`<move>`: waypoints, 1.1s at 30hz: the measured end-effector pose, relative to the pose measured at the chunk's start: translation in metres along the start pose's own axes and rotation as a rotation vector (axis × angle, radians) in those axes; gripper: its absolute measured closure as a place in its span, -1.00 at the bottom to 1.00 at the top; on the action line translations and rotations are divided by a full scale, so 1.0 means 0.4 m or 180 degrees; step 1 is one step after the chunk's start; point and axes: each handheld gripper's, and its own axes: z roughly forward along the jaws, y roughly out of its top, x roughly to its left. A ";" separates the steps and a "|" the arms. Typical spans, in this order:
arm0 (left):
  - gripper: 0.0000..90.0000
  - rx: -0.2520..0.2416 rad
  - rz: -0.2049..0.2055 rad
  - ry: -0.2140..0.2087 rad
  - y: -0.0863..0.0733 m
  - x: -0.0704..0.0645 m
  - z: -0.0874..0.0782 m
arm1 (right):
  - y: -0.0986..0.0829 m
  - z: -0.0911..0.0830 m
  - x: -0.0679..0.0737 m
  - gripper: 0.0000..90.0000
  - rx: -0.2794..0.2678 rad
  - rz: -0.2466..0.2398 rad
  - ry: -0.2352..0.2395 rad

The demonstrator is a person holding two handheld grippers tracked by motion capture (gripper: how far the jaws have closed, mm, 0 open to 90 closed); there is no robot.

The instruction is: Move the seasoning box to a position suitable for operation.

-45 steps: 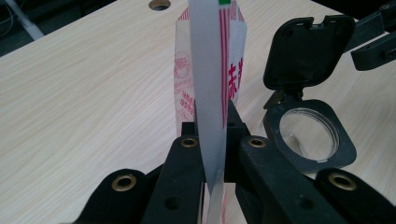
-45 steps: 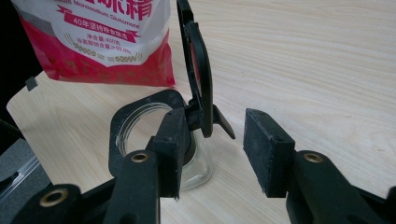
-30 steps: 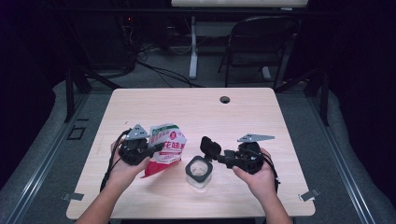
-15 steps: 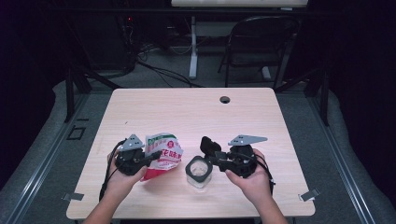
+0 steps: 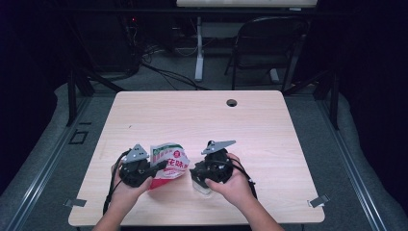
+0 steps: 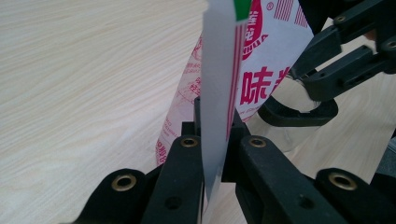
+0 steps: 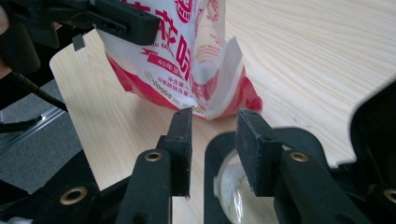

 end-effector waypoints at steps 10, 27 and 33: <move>1.00 0.0002 -0.0022 0.0015 -0.010 0.004 -0.004 | 0.024 0.065 0.008 0.63 0.0165 -0.0055 0.0071; 0.91 -0.0001 0.0046 0.0037 -0.016 0.003 -0.005 | 0.051 0.065 0.030 1.00 0.0167 -0.0192 -0.0080; 0.87 0.0037 0.0059 -0.0012 -0.022 0.000 -0.012 | 0.048 0.047 0.047 1.00 0.0086 -0.0250 -0.0079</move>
